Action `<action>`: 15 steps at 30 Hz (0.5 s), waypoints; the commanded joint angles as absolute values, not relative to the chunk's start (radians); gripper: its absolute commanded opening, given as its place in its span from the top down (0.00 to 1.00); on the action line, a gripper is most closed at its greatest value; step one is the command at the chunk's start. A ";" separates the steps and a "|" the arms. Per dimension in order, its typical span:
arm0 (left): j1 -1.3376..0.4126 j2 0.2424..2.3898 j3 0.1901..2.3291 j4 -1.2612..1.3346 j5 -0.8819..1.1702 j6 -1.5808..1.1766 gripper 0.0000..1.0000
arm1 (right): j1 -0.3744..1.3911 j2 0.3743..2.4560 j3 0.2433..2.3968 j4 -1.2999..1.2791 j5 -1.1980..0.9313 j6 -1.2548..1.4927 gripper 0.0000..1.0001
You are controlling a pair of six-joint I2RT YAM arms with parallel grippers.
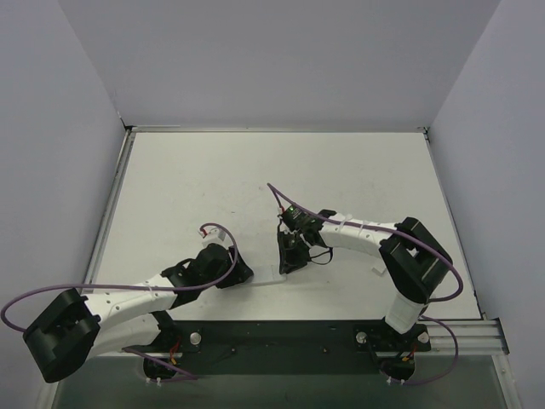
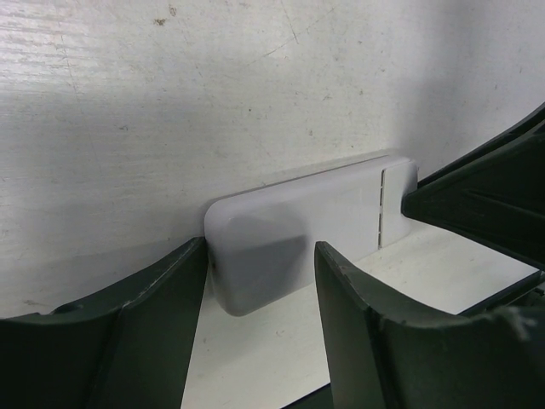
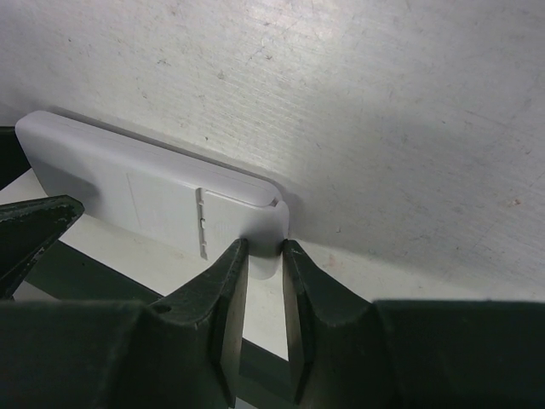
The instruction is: Load the batteries into the remote control
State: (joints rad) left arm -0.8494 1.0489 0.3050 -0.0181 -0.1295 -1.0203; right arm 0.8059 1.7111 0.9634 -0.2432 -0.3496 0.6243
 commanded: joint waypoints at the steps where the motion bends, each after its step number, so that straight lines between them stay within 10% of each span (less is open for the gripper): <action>1: -0.864 1.078 0.298 -0.014 -0.086 -1.032 0.37 | 0.815 1.752 0.989 -0.290 -0.357 0.618 0.82; 15: -0.896 1.154 0.311 0.081 -0.057 -1.031 0.43 | 0.857 1.792 1.049 -0.198 -0.454 0.673 0.85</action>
